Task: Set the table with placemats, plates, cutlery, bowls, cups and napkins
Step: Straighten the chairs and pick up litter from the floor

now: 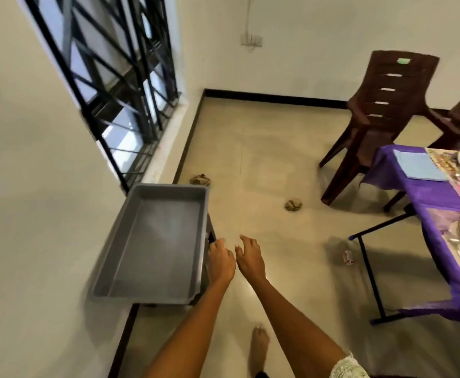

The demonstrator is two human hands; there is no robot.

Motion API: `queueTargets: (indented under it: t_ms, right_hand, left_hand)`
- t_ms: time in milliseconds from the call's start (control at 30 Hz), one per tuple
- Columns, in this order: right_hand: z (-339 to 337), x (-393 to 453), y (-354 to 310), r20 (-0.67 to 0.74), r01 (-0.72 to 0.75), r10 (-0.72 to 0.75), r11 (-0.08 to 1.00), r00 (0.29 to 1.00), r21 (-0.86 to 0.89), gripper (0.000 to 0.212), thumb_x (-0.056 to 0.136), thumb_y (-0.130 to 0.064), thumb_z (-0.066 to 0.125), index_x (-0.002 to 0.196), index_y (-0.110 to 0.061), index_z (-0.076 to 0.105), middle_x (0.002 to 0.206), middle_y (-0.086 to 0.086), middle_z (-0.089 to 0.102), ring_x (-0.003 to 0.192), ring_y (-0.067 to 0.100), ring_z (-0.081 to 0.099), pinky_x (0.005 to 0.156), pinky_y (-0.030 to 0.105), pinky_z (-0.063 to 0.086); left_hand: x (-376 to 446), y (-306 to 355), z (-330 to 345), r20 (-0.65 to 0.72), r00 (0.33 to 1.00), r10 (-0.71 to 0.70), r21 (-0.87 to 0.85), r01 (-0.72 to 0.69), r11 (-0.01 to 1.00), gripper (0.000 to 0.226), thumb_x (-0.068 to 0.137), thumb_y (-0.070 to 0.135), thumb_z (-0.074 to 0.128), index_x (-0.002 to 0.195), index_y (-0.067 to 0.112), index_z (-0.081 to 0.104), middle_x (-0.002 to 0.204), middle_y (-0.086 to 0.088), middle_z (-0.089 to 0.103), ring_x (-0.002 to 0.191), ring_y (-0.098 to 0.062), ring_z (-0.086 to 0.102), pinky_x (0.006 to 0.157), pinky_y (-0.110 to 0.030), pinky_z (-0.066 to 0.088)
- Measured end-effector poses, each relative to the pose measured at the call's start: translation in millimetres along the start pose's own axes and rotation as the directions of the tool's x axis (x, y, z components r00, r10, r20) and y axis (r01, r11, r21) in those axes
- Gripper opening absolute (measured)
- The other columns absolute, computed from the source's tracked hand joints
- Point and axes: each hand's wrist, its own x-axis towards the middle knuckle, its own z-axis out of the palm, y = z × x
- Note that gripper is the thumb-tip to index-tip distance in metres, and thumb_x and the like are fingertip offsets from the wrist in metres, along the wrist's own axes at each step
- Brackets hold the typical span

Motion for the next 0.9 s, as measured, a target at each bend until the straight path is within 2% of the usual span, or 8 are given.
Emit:
queueTargets:
  t_ms: [133,267,367,533,733,900]
  right_hand:
    - [-53,59,49,-0.06,-0.061,0.061,0.998,0.996,0.002,0.04,0.099,-0.023,0.042,0.138,-0.017,0.043,0.142,0.005,0.043,0.131,0.02,0.039,0.101,0.032,0.038]
    - [-107,130,107,-0.07,-0.137,0.137,0.991,0.988,0.013,0.037,0.099,-0.021,0.042,0.136,-0.017,0.045,0.138,0.006,0.046,0.129,0.02,0.04,0.099,0.031,0.037]
    - [-151,185,140,-0.068,-0.185,0.186,0.983,0.98,0.014,0.037,0.099,-0.02,0.042,0.135,-0.016,0.045,0.137,0.007,0.047,0.128,0.021,0.041,0.101,0.03,0.036]
    - [-207,273,170,-0.099,-0.278,0.279,0.96,0.955,0.026,0.036,0.1,-0.02,0.04,0.135,-0.014,0.046,0.138,0.008,0.048,0.126,0.022,0.045,0.099,0.031,0.038]
    - [-224,394,199,-0.032,-0.342,0.343,0.939,0.939,0.037,0.036,0.099,-0.02,0.041,0.135,-0.014,0.046,0.137,0.007,0.048,0.124,0.022,0.047,0.098,0.029,0.039]
    - [-214,522,256,-0.026,-0.48,0.484,0.872,0.875,0.095,0.036,0.098,-0.015,0.044,0.133,-0.013,0.047,0.135,0.009,0.051,0.12,0.022,0.051,0.097,0.027,0.039]
  left_hand:
    - [31,48,60,0.143,0.985,0.093,0.019,-0.097,0.995,0.039,0.099,0.016,0.04,0.138,0.013,0.039,0.143,-0.007,0.041,0.129,-0.021,0.042,0.103,-0.029,0.038]
    - [85,108,131,0.235,0.971,0.053,0.015,-0.058,0.998,0.038,0.1,0.016,0.037,0.138,0.015,0.039,0.143,-0.005,0.041,0.13,-0.019,0.04,0.105,-0.027,0.035]
    - [128,157,173,0.305,0.95,0.073,0.032,-0.087,0.996,0.037,0.1,0.014,0.036,0.137,0.013,0.04,0.141,-0.006,0.043,0.13,-0.02,0.04,0.104,-0.026,0.034]
    - [204,223,227,0.354,0.935,0.031,0.047,-0.051,0.998,0.034,0.1,0.014,0.036,0.133,0.011,0.043,0.136,-0.009,0.048,0.126,-0.023,0.044,0.101,-0.03,0.037]
    - [318,265,308,0.4,0.916,-0.04,0.055,0.019,0.998,0.034,0.1,0.016,0.037,0.133,0.011,0.044,0.136,-0.009,0.048,0.126,-0.025,0.044,0.102,-0.035,0.038]
    - [445,274,403,0.489,0.869,-0.069,0.046,0.053,0.998,0.033,0.097,0.013,0.041,0.13,0.01,0.047,0.132,-0.01,0.053,0.122,-0.025,0.05,0.1,-0.032,0.04]
